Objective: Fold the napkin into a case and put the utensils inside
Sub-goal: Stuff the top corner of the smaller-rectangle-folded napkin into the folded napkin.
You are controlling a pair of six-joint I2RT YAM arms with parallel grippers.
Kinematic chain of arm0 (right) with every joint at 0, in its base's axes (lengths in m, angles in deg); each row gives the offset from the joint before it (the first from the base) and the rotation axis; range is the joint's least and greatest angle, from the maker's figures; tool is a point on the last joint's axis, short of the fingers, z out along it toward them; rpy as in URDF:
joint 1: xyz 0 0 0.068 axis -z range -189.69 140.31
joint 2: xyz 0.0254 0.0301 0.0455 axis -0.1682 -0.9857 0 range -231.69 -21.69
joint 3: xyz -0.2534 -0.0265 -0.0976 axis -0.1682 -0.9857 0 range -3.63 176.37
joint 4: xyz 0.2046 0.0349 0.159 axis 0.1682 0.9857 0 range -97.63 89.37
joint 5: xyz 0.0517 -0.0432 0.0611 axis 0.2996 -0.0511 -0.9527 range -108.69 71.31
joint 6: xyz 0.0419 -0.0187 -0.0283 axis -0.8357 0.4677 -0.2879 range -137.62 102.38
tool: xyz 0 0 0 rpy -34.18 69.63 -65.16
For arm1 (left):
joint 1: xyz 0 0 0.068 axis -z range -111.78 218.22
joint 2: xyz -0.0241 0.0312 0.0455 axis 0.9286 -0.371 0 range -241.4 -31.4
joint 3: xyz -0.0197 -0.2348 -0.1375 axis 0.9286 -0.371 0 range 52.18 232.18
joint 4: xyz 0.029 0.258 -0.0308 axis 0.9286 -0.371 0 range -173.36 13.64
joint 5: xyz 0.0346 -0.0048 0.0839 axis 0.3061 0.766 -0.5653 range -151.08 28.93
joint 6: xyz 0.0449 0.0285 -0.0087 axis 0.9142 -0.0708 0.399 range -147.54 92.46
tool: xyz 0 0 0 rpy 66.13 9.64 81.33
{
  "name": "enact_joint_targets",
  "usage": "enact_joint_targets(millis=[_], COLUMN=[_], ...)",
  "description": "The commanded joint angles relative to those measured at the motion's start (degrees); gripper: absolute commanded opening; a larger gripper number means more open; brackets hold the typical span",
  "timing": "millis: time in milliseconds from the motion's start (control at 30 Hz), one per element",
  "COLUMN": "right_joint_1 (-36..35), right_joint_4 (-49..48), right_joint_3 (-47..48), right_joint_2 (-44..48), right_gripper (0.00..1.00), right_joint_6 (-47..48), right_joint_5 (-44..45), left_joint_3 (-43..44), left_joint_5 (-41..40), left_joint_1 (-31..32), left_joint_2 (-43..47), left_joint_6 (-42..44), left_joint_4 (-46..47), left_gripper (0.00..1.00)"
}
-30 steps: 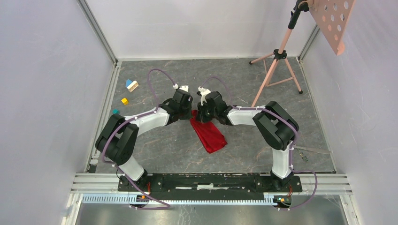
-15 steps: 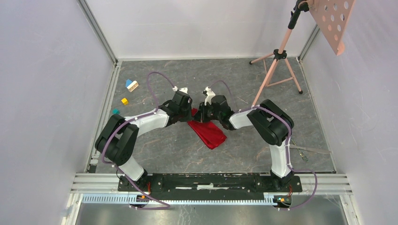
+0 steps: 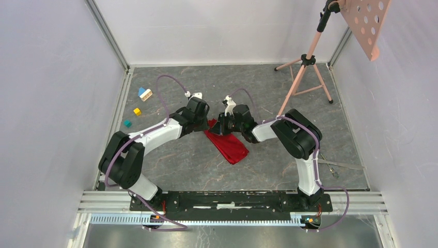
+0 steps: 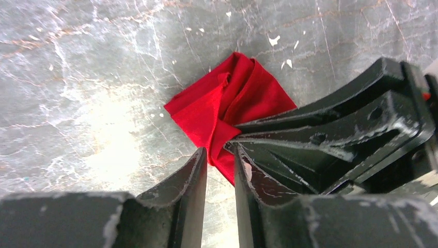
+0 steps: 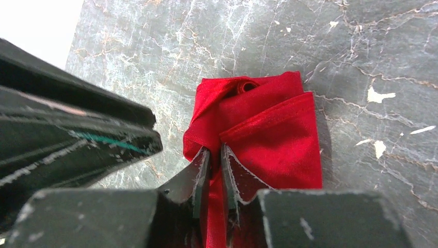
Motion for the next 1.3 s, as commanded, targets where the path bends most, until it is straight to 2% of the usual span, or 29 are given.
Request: enact_joint_targets(millis=[0, 300, 700, 933, 1267], right_joint_1=[-0.2, -0.2, -0.2, -0.2, -0.4], right_joint_4=[0.3, 0.9, 1.2, 1.6, 3.0], right_joint_3=[0.3, 0.8, 1.5, 2.0, 2.8], right_joint_2=[1.0, 1.0, 0.8, 0.6, 0.6], right_gripper=[0.18, 0.15, 0.13, 0.12, 0.12], right_joint_6=[2.1, 2.8, 3.0, 3.2, 4.1], right_joint_5=[-0.1, -0.2, -0.6, -0.5, 0.2], left_joint_3=[5.8, 9.0, 10.7, 10.0, 11.8], left_joint_5=[-4.3, -4.9, -4.0, -3.8, -5.9], left_joint_1=[-0.3, -0.2, 0.1, 0.5, 0.5], left_joint_2=[-2.3, -7.6, -11.0, -10.2, -12.4], left_joint_6=[0.5, 0.8, 1.0, 1.2, 1.7], left_joint_4=[-5.7, -5.8, -6.3, -5.7, -8.6], left_gripper=[0.34, 0.27, 0.33, 0.39, 0.27])
